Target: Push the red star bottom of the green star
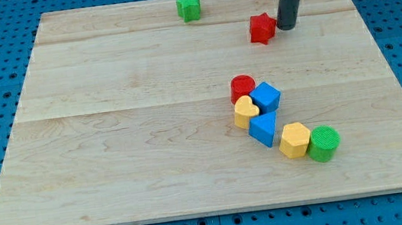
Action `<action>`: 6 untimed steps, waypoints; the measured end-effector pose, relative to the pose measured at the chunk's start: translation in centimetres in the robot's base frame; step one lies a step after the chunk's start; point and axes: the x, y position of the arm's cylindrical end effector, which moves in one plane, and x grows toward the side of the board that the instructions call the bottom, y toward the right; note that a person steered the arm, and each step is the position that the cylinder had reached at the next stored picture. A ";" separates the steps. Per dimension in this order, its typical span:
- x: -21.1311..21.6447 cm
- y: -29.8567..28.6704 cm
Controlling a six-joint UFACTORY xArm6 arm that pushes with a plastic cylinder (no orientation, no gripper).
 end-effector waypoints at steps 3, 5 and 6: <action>4.9 -6.9; 0.8 -11.3; 4.7 -2.2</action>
